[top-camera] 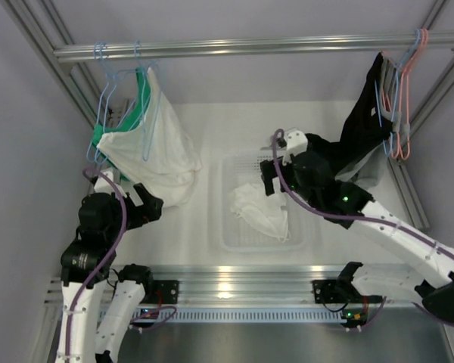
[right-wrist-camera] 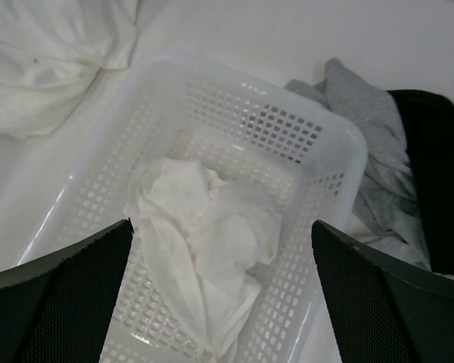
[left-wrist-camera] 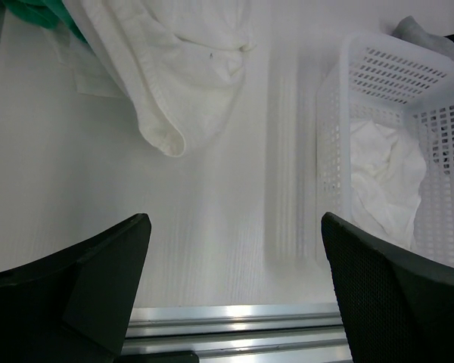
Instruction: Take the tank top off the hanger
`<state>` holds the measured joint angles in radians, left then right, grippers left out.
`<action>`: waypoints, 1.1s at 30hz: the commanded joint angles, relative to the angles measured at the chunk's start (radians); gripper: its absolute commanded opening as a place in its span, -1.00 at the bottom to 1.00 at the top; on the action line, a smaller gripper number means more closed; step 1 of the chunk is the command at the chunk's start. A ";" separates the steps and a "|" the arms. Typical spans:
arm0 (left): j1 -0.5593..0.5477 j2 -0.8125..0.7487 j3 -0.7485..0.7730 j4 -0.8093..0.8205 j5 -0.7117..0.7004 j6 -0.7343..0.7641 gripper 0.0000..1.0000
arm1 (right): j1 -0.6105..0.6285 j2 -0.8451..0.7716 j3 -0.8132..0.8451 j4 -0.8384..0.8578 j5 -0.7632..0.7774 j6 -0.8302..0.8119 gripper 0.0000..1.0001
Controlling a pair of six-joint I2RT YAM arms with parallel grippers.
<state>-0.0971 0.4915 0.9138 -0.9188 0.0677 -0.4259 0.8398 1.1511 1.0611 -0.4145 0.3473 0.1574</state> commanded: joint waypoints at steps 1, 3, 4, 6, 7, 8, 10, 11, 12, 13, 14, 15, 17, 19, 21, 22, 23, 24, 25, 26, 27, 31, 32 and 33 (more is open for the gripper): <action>0.002 0.021 0.048 0.067 -0.065 -0.025 0.98 | -0.016 -0.174 0.054 -0.046 0.154 -0.027 0.99; 0.002 0.027 0.056 0.081 -0.114 -0.019 0.98 | -0.016 -0.247 0.062 -0.119 0.291 -0.035 0.99; 0.002 0.032 0.065 0.086 -0.137 -0.010 0.98 | -0.018 -0.267 0.069 -0.153 0.336 -0.033 0.99; 0.002 0.038 0.077 0.086 -0.207 0.006 0.98 | -0.016 -0.326 0.100 -0.278 0.480 -0.007 0.99; 0.002 0.039 0.082 0.084 -0.226 0.027 0.98 | -0.018 -0.344 0.106 -0.320 0.527 0.005 0.99; 0.002 0.036 0.088 0.084 -0.252 0.033 0.98 | -0.016 -0.369 0.106 -0.349 0.573 0.016 0.99; 0.002 0.015 0.085 0.086 -0.329 0.030 0.98 | -0.018 -0.471 0.064 -0.378 0.637 0.018 0.99; 0.002 0.006 0.076 0.087 -0.354 0.029 0.98 | -0.018 -0.557 0.019 -0.379 0.633 0.008 0.99; 0.002 -0.004 0.073 0.087 -0.382 0.026 0.98 | -0.018 -0.597 0.001 -0.379 0.592 -0.008 0.99; 0.002 -0.027 0.066 0.089 -0.406 0.016 0.98 | -0.018 -0.631 -0.016 -0.379 0.576 -0.012 0.99; 0.002 -0.037 0.060 0.095 -0.423 0.021 0.98 | -0.018 -0.677 -0.045 -0.379 0.575 -0.007 0.99; 0.002 -0.054 0.042 0.128 -0.405 0.036 0.98 | -0.016 -0.691 -0.061 -0.382 0.600 -0.004 0.99; 0.002 -0.097 0.014 0.172 -0.323 0.085 0.98 | -0.019 -0.711 -0.073 -0.404 0.645 0.045 0.99; 0.002 -0.125 -0.024 0.208 -0.302 0.095 0.98 | -0.021 -0.725 -0.070 -0.408 0.610 0.038 0.99; 0.002 -0.137 -0.041 0.222 -0.309 0.092 0.98 | -0.021 -0.735 -0.069 -0.406 0.613 0.034 0.99; 0.000 -0.142 -0.055 0.230 -0.313 0.093 0.98 | -0.021 -0.735 -0.067 -0.408 0.621 0.036 0.99; 0.000 -0.143 -0.062 0.235 -0.319 0.096 0.98 | -0.021 -0.728 -0.067 -0.408 0.627 0.039 0.99; 0.000 -0.143 -0.070 0.238 -0.324 0.093 0.98 | -0.021 -0.725 -0.067 -0.406 0.636 0.039 0.99; 0.000 -0.143 -0.079 0.244 -0.327 0.090 0.98 | -0.021 -0.716 -0.069 -0.406 0.642 0.044 0.99; 0.002 -0.142 -0.081 0.244 -0.324 0.087 0.98 | -0.021 -0.714 -0.070 -0.406 0.647 0.047 0.99; 0.000 -0.146 -0.082 0.245 -0.318 0.082 0.98 | -0.021 -0.712 -0.073 -0.406 0.659 0.050 0.99; 0.002 -0.172 -0.110 0.259 -0.315 0.075 0.98 | -0.021 -0.720 -0.075 -0.408 0.696 0.062 0.99; 0.000 -0.179 -0.118 0.262 -0.310 0.075 0.98 | -0.021 -0.723 -0.075 -0.406 0.699 0.065 0.99; 0.000 -0.191 -0.124 0.267 -0.307 0.073 0.98 | -0.021 -0.726 -0.075 -0.406 0.700 0.067 0.99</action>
<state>-0.0971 0.3325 0.8082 -0.7300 -0.2512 -0.3527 0.8337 0.4305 0.9882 -0.7967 1.0012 0.2081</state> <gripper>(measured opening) 0.990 0.993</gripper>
